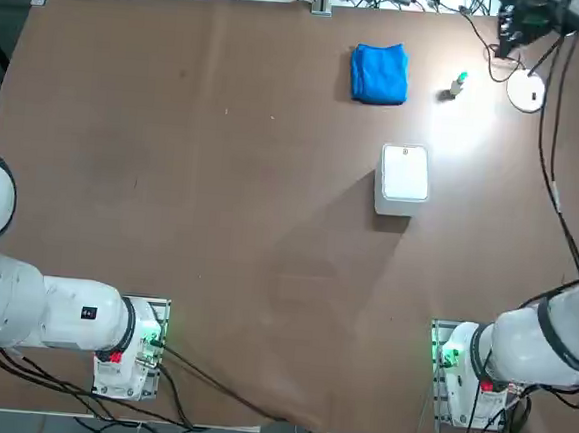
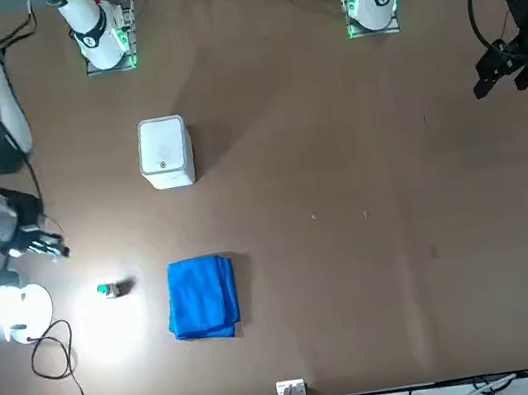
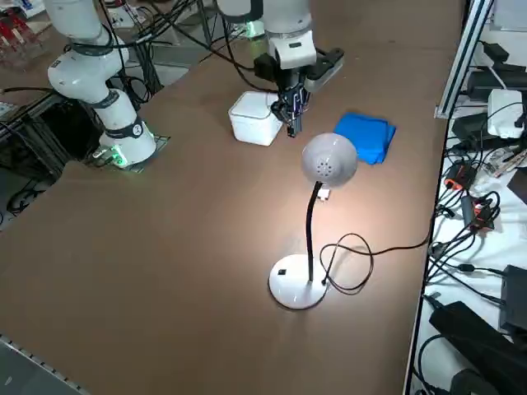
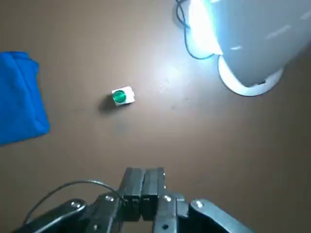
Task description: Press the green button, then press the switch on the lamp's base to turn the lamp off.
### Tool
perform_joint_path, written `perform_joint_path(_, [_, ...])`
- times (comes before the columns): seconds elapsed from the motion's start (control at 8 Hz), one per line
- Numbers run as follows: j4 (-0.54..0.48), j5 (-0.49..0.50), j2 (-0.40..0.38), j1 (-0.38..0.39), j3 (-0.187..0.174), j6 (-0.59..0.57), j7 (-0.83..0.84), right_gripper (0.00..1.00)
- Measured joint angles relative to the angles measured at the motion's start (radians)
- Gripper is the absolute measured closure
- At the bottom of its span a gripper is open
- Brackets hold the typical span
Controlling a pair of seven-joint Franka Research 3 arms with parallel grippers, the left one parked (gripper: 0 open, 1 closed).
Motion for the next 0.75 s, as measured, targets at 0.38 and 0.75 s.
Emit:
perform_joint_path(0.38, [-0.018,0.000,-0.039,-0.202,-0.010,-0.061,-0.283,0.99])
perform_joint_path(0.75, [-0.040,0.073,0.055,-0.344,-0.011,0.046,-0.521,0.99])
